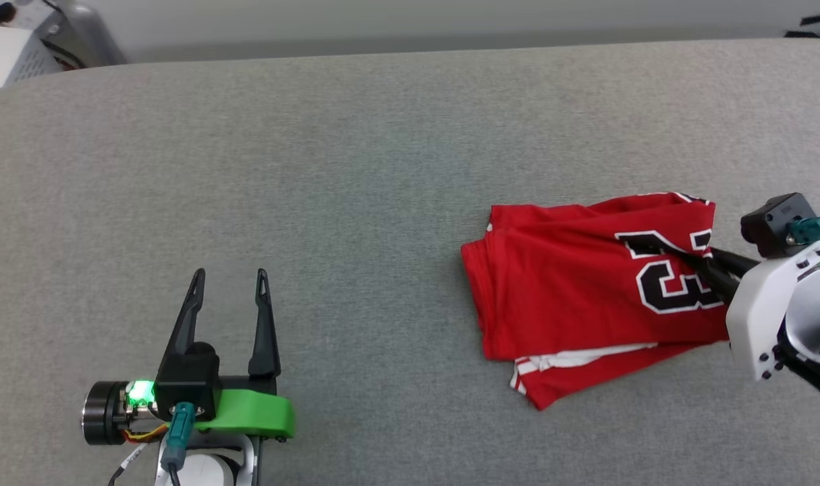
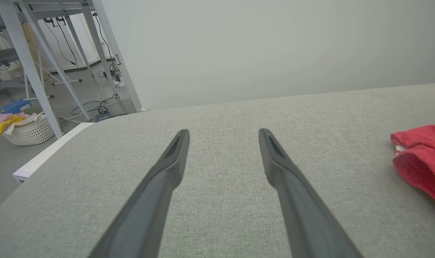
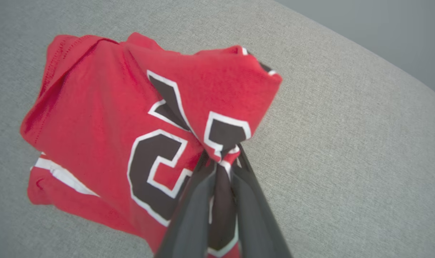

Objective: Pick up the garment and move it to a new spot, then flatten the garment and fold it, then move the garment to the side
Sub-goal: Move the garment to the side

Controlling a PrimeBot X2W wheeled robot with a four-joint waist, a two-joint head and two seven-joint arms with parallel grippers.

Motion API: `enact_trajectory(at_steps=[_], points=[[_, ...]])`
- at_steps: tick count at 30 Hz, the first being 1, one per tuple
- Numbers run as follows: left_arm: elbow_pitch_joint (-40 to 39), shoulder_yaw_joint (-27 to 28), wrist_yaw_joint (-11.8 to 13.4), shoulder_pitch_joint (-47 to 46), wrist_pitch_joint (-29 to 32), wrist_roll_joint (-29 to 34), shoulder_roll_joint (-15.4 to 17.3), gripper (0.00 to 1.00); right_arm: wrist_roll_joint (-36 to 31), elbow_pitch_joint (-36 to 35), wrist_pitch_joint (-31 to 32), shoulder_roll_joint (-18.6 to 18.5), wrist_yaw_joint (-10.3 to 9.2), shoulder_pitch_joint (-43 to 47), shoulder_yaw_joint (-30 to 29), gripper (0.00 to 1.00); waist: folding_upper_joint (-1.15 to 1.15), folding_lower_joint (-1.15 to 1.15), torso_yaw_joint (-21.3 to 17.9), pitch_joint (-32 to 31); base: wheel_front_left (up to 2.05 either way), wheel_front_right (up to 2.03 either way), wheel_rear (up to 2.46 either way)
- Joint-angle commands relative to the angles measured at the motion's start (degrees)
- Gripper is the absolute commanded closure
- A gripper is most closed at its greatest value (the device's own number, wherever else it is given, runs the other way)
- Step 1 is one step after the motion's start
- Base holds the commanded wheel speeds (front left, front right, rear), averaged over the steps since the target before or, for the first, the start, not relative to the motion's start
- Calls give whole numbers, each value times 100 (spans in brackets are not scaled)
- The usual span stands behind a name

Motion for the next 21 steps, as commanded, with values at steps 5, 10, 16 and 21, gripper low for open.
enact_trajectory(at_steps=[5, 10, 16, 21], points=[[-154, 18, 24, -117, -33, 106, 105, 0, -140, -64, 31, -53, -5, -282, -237, 100, 0, -1, -719, 396, 0, 0, 0], [-331, 31, 36, -298, -33, 151, 209, 0, -222, 136, -36, -132, -5, -491, -440, 100, 0, -1, -890, 760, 0, 0, 0], [-508, -44, 4, -564, -33, 192, 314, 0, -362, 783, -161, -417, -5, -840, -845, 100, 0, -1, -816, 1285, 0, 0, 0], [-625, -110, 15, -753, -33, 210, 358, 0, -566, 1461, -283, -744, -5, -1193, -1150, 100, 0, -1, -674, 1674, 0, 0, 0]])
